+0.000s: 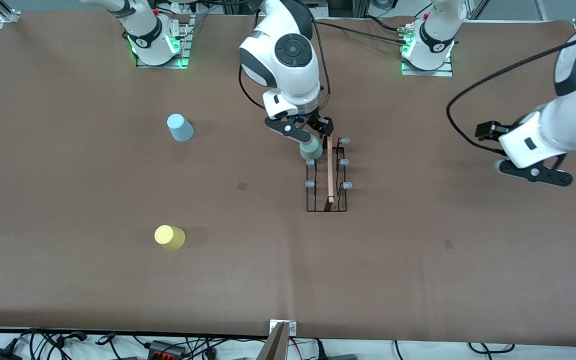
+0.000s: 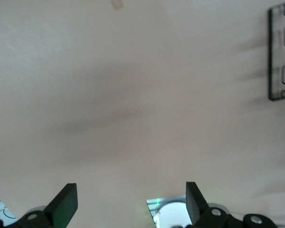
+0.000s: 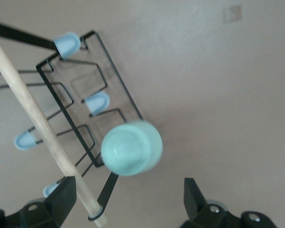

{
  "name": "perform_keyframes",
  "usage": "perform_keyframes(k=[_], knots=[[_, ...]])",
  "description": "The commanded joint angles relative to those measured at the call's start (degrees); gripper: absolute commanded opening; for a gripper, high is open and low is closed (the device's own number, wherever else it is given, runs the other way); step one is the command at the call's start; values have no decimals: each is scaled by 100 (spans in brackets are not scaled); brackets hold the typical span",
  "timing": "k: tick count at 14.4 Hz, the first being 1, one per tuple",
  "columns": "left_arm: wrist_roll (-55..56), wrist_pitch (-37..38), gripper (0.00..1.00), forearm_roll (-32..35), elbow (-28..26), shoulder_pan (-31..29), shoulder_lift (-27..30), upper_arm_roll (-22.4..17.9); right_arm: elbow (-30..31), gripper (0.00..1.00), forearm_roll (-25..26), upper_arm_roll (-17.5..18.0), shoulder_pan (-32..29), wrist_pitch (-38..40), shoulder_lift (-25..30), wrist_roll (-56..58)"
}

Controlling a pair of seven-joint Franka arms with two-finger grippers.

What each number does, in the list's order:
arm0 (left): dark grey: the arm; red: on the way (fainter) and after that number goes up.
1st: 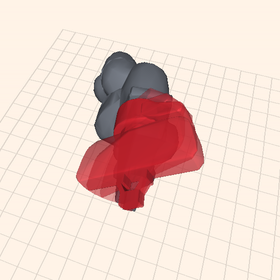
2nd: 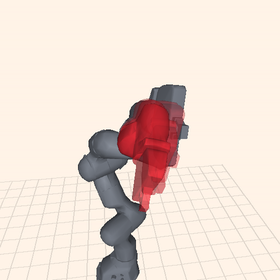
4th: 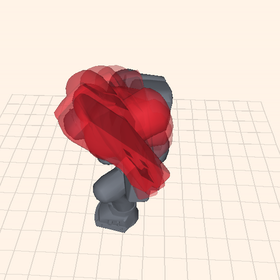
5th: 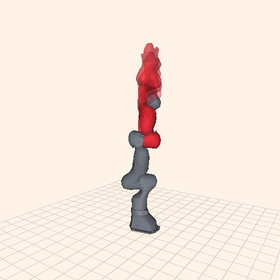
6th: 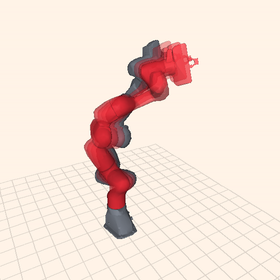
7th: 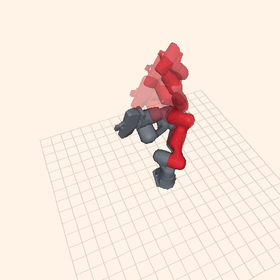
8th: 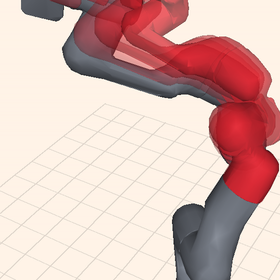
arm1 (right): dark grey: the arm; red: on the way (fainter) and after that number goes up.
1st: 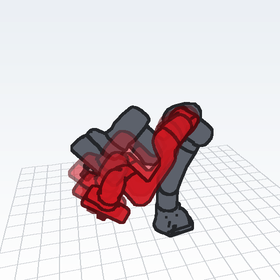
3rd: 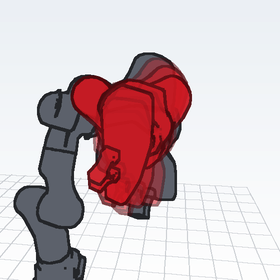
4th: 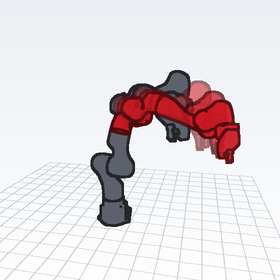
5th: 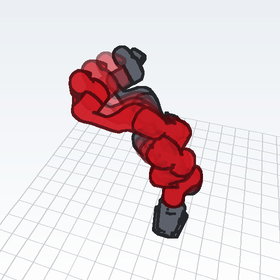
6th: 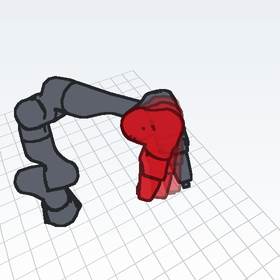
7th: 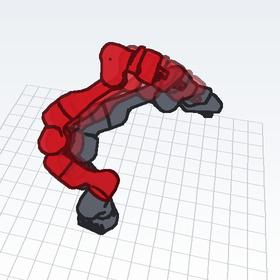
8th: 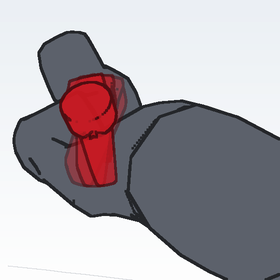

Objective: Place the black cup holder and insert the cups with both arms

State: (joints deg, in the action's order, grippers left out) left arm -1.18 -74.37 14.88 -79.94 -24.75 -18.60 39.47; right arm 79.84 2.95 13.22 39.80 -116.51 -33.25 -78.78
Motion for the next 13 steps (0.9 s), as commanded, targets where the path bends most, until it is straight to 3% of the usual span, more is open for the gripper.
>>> perform_keyframes(k=[1,6,7,10,12,13], knots=[[-84,159,100,-108,127,5,-12,131,197,100,30,-100,-497,356,423,1182],[-111,116,100,-160,57,109,128,-53,515,100,92,-1126,-1368,560,417,4970],[-128,89,100,-352,49,171,146,-385,515,100,83,-1285,-1527,464,294,5499],[-391,-112,100,-1267,-135,1239,383,-2183,515,100,100,-1383,-2097,-141,-48,6688],[-436,-820,100,-1286,-756,2189,847,-3326,515,100,92,-1383,-2292,-712,-259,7199],[-427,-1356,100,-1277,-1143,2437,1111,-3602,506,100,66,-1383,-2362,-967,-356,7288]])
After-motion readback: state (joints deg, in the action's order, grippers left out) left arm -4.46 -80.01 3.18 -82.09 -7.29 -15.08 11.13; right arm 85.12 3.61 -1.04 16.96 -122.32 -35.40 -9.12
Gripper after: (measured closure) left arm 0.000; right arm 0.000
